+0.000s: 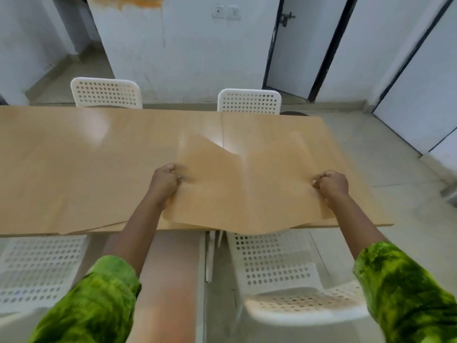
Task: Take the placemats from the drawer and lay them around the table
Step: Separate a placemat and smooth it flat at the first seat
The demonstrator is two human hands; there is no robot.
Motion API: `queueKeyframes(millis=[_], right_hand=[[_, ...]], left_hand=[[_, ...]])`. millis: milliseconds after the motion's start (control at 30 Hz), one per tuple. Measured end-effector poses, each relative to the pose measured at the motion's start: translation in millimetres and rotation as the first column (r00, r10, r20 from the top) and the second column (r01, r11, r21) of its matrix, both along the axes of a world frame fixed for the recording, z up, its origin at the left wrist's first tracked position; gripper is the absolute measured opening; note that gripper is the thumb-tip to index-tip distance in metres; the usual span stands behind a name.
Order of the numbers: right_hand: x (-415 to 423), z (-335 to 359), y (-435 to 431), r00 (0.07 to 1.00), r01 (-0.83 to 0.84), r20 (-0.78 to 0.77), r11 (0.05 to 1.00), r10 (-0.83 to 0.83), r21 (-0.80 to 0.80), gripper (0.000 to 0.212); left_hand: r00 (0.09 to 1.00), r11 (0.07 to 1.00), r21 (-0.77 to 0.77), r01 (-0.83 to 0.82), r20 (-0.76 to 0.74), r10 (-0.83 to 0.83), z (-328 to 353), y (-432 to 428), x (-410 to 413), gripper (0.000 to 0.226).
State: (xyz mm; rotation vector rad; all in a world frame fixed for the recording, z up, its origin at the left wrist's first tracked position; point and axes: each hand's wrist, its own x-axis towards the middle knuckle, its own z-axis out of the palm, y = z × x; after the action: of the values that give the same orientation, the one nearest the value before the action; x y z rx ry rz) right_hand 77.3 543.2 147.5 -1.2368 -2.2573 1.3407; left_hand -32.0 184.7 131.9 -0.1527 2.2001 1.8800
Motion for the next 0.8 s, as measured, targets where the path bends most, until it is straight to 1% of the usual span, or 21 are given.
queueKeyframes(millis=[100,200,300,400,533,633,800], right_hand=[[19,10,50,1.0,-0.007,-0.017,0.996,0.008,0.085,0.019],[26,15,89,0.999,0.005,-0.043,0.994,0.0,0.109,0.017],[24,7,113,0.998,0.045,-0.046,0.994,-0.04,0.103,0.021],[14,0,133,0.997,0.076,-0.026,0.992,-0.074,0.098,0.026],[11,-12,158,0.995,0.088,0.045,0.987,-0.095,0.131,0.026],[10,-25,175,0.991,0.098,0.078,0.988,-0.108,0.123,0.026],[7,-52,198,0.988,0.099,0.116,0.993,-0.106,0.065,0.022]], left_hand=[[1.0,1.0,0.01,0.029,0.007,-0.029,1,61,19,0.042],[0.999,0.997,0.06,0.042,0.008,-0.043,8,108,27,0.046],[0.998,0.995,0.088,0.044,0.03,-0.047,7,138,24,0.05],[0.998,0.998,0.043,0.044,0.048,-0.046,-1,159,21,0.054],[0.995,0.995,-0.056,0.082,0.067,-0.078,-15,177,26,0.058],[0.996,0.994,-0.096,0.058,0.07,-0.051,-27,183,21,0.057],[0.997,0.988,-0.155,0.005,0.081,0.008,-45,190,10,0.06]])
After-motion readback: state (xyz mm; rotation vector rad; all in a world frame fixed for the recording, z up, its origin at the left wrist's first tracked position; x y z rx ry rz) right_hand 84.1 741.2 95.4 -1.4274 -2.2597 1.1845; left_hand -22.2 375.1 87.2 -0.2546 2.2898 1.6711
